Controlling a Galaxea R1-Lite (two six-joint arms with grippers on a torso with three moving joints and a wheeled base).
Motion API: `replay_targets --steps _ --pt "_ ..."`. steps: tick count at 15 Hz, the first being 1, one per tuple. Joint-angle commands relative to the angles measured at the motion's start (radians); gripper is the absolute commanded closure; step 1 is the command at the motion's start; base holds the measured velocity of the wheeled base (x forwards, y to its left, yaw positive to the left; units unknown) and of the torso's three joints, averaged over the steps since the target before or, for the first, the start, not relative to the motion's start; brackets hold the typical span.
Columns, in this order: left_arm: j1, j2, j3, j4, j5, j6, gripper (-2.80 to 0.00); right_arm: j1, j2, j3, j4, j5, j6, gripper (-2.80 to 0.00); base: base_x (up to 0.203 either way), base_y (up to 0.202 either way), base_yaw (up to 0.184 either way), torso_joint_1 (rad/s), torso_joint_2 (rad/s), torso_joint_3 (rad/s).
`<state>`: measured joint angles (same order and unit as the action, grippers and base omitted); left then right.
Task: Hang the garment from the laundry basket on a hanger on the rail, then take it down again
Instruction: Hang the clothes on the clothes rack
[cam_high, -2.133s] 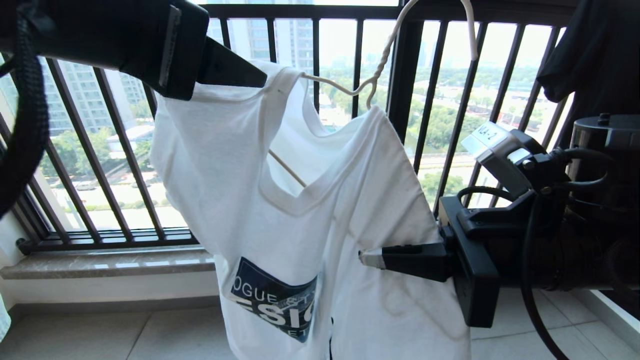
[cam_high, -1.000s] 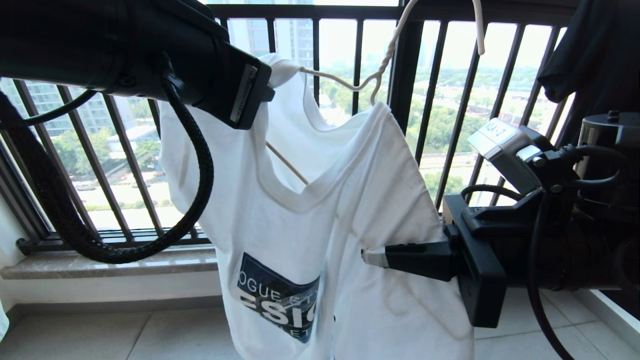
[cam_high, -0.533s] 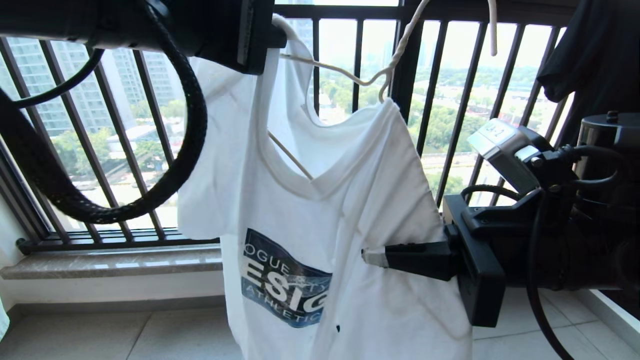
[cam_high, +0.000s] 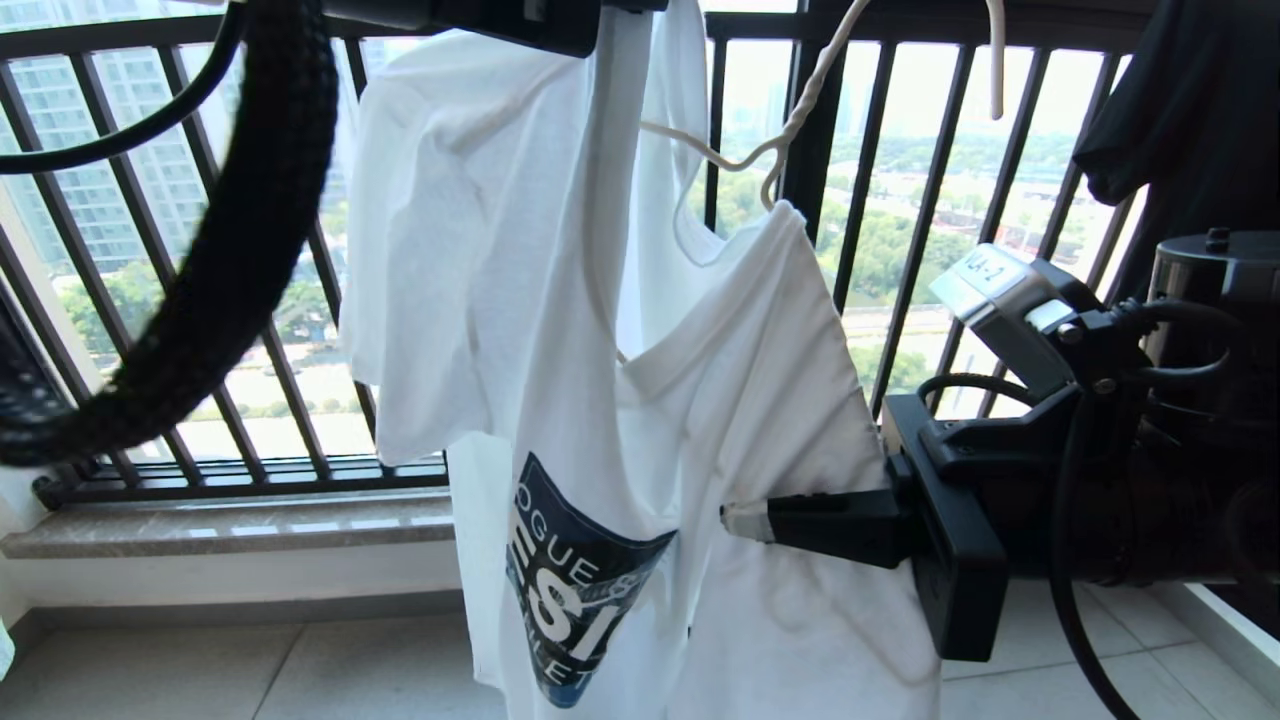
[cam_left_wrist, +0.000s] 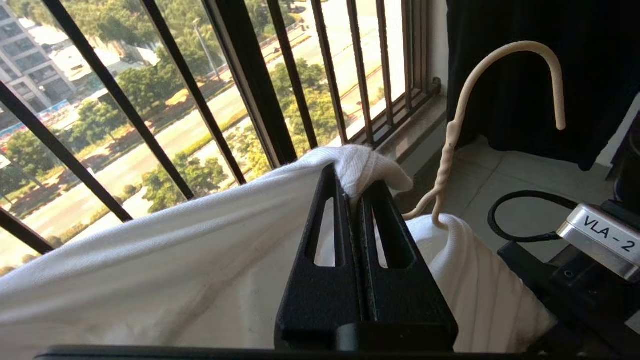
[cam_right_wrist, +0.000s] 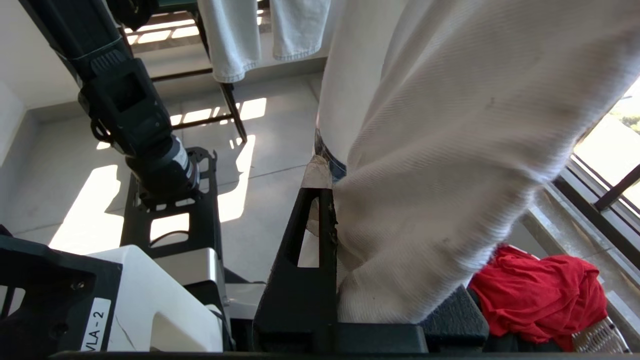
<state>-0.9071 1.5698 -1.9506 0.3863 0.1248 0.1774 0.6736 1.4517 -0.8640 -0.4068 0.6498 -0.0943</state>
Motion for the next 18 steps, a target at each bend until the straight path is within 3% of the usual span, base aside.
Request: replay_targets --steps 1,5,9,12,13,18 --pt "-0.028 0.001 0.002 0.006 -0.014 0.002 0.00 0.003 0.003 0.000 -0.003 0.004 -0.001 0.00 0.000 0.000 0.000 0.000 0.00 0.000" --pt "-0.033 -0.016 0.009 0.080 -0.045 0.002 0.00 0.004 0.001 0.003 -0.003 0.005 0.001 0.00 0.000 0.000 0.000 0.000 0.00 0.000" --pt "-0.038 -0.037 0.021 0.083 -0.096 0.001 0.00 0.004 -0.002 0.005 -0.003 0.005 0.001 0.00 0.000 0.000 0.000 0.000 0.00 0.000" --pt "-0.038 -0.034 0.025 0.085 -0.097 0.004 0.00 0.004 -0.002 0.005 -0.003 0.005 0.001 0.00 0.000 0.000 0.000 0.000 0.00 0.000" --pt "-0.038 -0.033 0.030 0.085 -0.094 0.005 -2.80 0.004 -0.002 0.005 -0.003 0.005 0.001 0.00 0.000 0.000 0.000 0.000 0.00 0.000" --pt "-0.036 -0.044 0.039 0.117 -0.078 0.007 -2.80 0.004 -0.002 0.004 -0.003 0.005 0.001 0.00 0.000 0.000 0.000 0.000 0.00 0.000"
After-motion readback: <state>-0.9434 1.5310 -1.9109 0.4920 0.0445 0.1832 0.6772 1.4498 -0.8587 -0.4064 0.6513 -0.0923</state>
